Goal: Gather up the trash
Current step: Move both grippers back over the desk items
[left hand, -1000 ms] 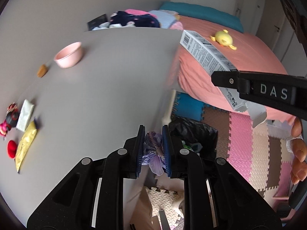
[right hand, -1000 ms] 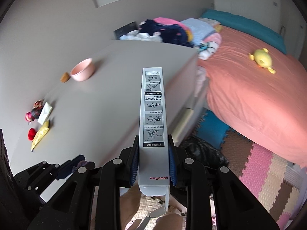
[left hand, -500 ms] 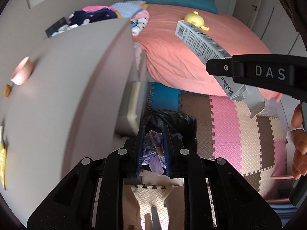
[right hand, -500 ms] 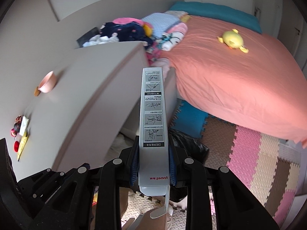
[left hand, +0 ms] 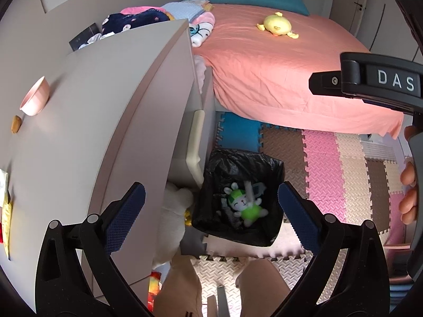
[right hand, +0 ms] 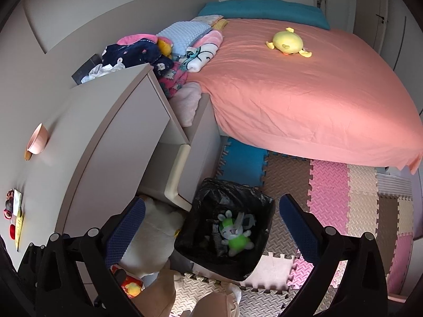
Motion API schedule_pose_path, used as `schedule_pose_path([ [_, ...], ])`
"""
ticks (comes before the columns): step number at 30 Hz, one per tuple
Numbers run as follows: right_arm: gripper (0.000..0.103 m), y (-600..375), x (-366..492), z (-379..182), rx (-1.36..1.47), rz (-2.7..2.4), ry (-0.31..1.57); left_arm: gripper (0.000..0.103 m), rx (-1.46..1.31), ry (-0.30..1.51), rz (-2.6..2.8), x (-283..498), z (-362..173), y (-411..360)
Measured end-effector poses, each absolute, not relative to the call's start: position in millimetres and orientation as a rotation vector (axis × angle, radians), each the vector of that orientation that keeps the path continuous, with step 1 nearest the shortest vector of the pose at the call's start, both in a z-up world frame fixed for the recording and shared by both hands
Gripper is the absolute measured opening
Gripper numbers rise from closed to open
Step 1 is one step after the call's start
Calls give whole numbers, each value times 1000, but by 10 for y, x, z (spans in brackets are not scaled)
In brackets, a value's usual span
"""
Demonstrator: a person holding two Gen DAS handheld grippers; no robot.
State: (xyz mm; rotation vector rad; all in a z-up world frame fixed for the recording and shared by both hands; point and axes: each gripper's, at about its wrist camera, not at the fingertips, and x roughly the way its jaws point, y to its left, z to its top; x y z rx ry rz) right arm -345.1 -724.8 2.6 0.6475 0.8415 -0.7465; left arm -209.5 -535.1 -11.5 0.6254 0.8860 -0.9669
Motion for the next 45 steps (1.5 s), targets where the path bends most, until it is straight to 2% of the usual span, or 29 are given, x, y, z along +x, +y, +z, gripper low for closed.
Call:
schedule_pose_path([
  [10,101,-7151,-3353,26,658,-718,845,97,615,865,-984,-2075,7,-5211],
  [20,101,-6826,-3022,295,614,-631,815,97,618,814,-957,-1845,237,-4863],
  [30,101,-6248,-2353,539,518,-506,834,97,574,795,-870,-1229,487,-4168],
  [45,101,-5443,-1354,644,441,-354,885,97,479,840,-710,-201,472,-3165],
])
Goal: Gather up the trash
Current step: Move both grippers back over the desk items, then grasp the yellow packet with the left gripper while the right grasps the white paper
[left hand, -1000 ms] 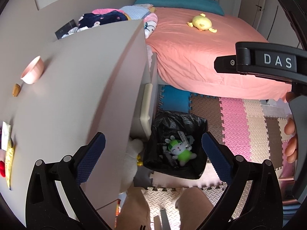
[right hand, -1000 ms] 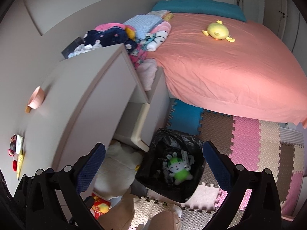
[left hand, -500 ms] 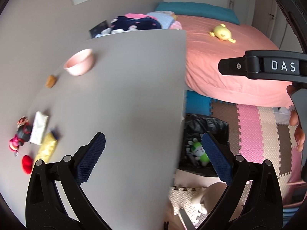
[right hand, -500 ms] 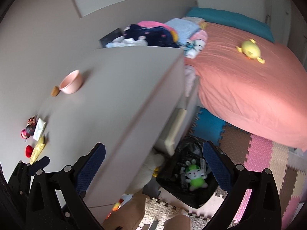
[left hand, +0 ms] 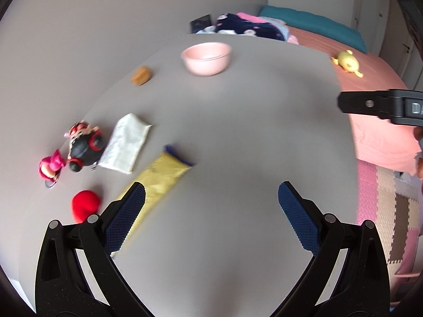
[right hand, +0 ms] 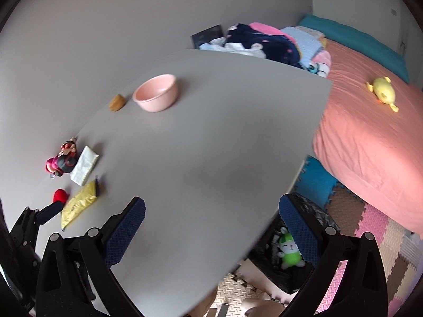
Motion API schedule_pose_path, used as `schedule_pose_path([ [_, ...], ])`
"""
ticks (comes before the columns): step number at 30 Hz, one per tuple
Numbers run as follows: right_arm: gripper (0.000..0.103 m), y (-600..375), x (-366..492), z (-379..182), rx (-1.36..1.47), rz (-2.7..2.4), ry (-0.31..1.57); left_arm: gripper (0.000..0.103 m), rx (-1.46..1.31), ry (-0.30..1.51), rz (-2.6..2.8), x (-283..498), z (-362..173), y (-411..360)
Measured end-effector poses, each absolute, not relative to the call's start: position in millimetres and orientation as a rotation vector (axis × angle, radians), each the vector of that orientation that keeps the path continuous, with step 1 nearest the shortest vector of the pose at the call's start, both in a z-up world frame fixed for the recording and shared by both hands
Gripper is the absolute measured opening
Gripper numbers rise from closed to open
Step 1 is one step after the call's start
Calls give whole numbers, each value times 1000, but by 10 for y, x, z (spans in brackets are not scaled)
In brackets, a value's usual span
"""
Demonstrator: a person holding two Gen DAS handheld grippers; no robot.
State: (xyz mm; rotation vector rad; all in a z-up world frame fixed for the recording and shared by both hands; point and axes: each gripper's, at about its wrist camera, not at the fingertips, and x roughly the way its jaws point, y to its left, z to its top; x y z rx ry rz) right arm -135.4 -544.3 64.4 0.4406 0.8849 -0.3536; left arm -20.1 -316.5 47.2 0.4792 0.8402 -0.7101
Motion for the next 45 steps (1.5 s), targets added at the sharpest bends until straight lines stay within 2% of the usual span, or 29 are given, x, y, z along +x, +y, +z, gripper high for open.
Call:
schedule_pose_path([
  [7,101,-5118,-1014,680,429,-280,900,95,426,882,-676,208,262,-2884],
  [9,101,-5034,-915,676,438,-252,908,84,421,890,-675,239,218,-2850],
  [13,101,-4817,-665,640,427,-203,938,74,416,901,-661,308,144,-2782],
  [18,101,-4570,-391,587,408,-165,958,40,385,911,-652,372,137,-2626],
  [23,101,-4352,-121,544,424,-112,970,29,355,918,-626,301,174,-2256],
  [25,101,-4258,-19,524,421,-96,973,18,329,929,-604,292,193,-2082],
  [28,101,-4103,152,476,419,-73,985,17,323,932,-582,261,203,-1889],
  [33,94,-3901,442,392,425,-63,999,17,304,942,-572,359,189,-1858],
  [36,85,-3811,618,331,417,-81,1019,17,311,938,-577,374,185,-1869],
  [38,75,-3795,694,295,407,-98,1036,17,310,936,-576,409,179,-1867],
  [43,68,-3819,847,221,396,-140,1053,17,289,942,-563,405,206,-1832],
  [45,55,-3786,886,228,325,-167,1062,17,288,943,-564,369,222,-1828],
])
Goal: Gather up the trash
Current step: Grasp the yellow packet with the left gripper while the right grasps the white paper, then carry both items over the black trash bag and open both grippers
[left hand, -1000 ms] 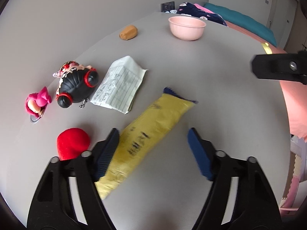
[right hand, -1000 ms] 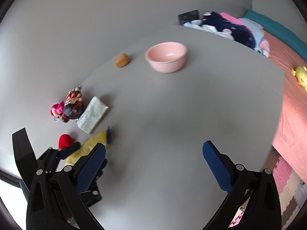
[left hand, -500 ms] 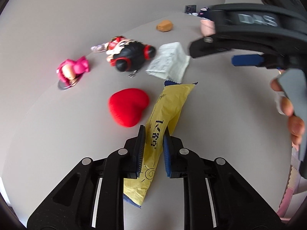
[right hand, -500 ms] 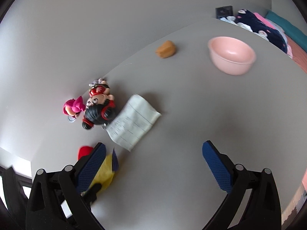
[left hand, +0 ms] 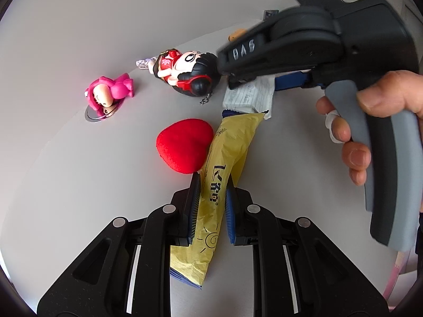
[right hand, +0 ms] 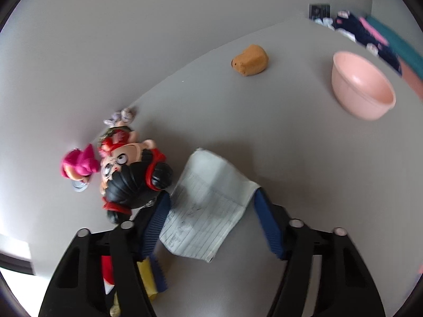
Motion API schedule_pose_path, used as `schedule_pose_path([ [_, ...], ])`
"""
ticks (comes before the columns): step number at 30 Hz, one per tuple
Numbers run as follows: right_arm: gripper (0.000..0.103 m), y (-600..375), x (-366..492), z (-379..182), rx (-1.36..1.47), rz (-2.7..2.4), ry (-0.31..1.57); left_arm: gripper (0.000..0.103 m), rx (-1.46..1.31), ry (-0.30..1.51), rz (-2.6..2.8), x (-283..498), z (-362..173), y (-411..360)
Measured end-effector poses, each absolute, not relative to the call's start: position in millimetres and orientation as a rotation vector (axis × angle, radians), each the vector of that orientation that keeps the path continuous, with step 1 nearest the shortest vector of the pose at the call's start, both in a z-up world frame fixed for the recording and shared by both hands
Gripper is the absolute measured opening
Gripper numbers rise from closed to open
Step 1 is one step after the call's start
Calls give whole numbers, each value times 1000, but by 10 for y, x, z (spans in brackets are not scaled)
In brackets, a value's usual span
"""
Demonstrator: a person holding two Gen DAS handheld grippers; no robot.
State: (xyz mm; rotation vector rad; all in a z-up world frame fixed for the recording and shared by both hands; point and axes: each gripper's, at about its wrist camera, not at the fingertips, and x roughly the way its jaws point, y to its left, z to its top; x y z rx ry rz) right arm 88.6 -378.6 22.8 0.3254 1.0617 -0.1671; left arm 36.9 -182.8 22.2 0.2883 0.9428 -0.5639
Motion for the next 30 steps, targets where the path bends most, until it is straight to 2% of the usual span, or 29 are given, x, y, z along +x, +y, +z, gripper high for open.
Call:
schedule_pose_path([
  [3,42,-3730,867,239,262,-150,1081,17,290,944,-563,367,224,-1842],
  [6,38,-3754,787,252,283,-123,1090,17,302,940,-554,354,226,-1875],
  [7,32,-3735,763,249,278,-122,1086,17,303,939,-552,349,226,-1895],
  [8,30,-3744,715,264,280,-110,1076,17,301,940,-553,342,228,-1909],
  [15,27,-3874,384,379,272,-91,1044,13,327,926,-604,172,298,-2092],
  [30,27,-4467,-613,743,324,-137,955,13,378,878,-680,-409,588,-2664],
])
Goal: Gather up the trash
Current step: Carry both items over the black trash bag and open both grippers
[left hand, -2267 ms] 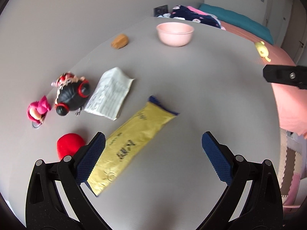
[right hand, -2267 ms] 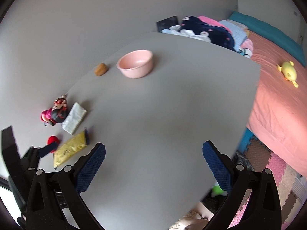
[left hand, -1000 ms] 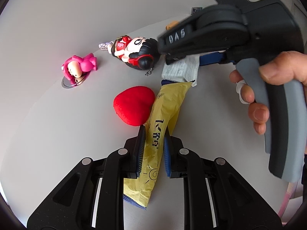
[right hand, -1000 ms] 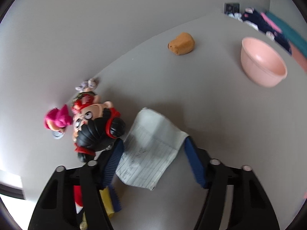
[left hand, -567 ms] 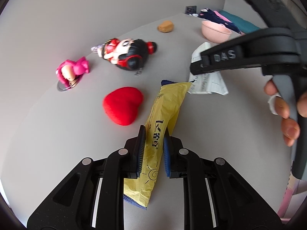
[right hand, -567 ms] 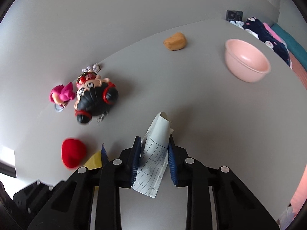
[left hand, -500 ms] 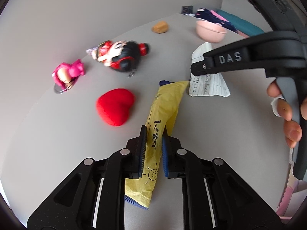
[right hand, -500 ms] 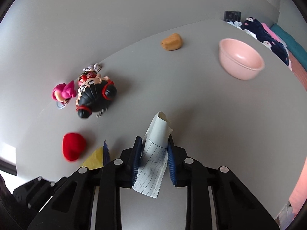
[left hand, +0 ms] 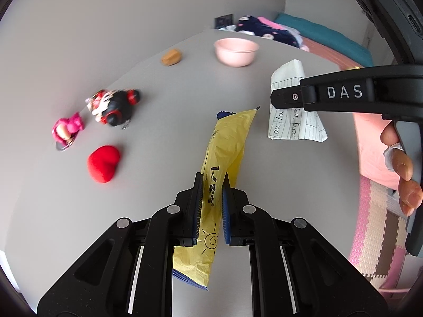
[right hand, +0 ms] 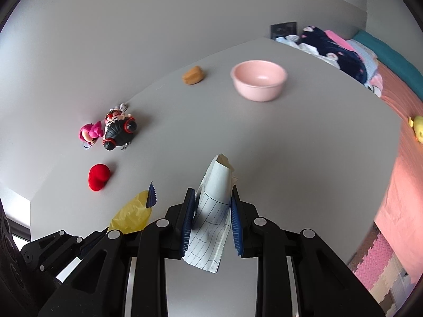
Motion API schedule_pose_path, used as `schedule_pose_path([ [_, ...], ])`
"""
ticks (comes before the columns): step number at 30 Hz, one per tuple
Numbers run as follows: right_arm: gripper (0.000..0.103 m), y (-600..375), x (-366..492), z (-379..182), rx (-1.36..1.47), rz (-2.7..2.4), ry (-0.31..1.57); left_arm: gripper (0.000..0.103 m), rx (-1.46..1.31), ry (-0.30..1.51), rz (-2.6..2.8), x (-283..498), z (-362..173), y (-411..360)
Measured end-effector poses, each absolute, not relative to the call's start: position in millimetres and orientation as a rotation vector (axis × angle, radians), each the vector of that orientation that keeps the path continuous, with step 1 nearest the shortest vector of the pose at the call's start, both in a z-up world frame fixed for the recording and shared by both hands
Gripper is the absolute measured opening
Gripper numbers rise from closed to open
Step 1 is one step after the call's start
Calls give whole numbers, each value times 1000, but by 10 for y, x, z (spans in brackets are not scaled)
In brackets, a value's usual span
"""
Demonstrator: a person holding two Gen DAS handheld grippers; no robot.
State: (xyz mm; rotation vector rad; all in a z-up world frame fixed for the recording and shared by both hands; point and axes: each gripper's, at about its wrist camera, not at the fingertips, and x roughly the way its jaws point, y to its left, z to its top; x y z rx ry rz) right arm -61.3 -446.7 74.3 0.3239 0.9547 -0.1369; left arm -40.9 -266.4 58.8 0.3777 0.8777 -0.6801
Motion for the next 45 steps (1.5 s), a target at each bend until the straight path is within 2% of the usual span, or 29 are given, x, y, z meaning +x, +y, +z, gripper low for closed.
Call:
schedule_pose_path([
  [21,28,-5954,-2080,831,477,-327,847,13,518,877,-937,-1442,582,-4124],
  [32,29,-6763,-2910,378,610,-486,866,13,620,917,-1109,-2060,212,-4947],
  [43,32,-7150,-3245,-51,696,-555,902,13,654,989,-1138,-2252,-132,-5337],
  [44,37,-7171,-3253,-82,699,-562,906,18,651,999,-1137,-2251,-152,-5358],
  [45,43,-7191,-3263,-112,700,-576,911,56,650,1011,-1119,-2234,-189,-5380],
])
